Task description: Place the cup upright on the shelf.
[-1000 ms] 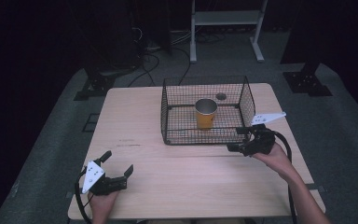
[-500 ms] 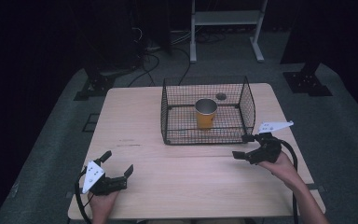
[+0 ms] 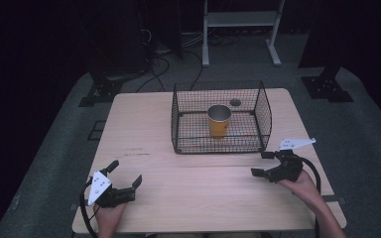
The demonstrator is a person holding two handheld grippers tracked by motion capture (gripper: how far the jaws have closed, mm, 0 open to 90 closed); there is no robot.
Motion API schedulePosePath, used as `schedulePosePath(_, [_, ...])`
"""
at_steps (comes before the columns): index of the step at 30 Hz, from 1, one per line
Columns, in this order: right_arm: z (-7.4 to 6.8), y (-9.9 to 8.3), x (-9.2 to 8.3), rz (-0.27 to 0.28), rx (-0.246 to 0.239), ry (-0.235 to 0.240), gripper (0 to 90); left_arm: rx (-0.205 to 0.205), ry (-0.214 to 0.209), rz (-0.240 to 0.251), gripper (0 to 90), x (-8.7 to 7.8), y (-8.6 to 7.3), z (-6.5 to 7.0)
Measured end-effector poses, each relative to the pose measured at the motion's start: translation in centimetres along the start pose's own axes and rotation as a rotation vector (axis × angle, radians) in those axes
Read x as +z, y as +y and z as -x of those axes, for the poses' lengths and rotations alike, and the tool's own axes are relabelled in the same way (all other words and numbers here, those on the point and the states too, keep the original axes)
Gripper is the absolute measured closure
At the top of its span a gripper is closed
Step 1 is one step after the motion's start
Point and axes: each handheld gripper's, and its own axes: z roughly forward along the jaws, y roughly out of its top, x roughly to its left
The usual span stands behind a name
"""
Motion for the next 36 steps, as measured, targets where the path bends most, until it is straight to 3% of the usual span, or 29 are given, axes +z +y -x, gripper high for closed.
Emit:
schedulePosePath(23, [-0.1,-2.4,-1.5,0.036,0.021,-0.031,4.0,-0.001,0.001,0.002,1.8,0.0,0.0,0.0])
schedulePosePath(36, [-0.4,-4.8,-2.4,0.043,0.04,-0.043,4.3,0.0,0.004,0.003,1.8,0.0,0.0,0.0])
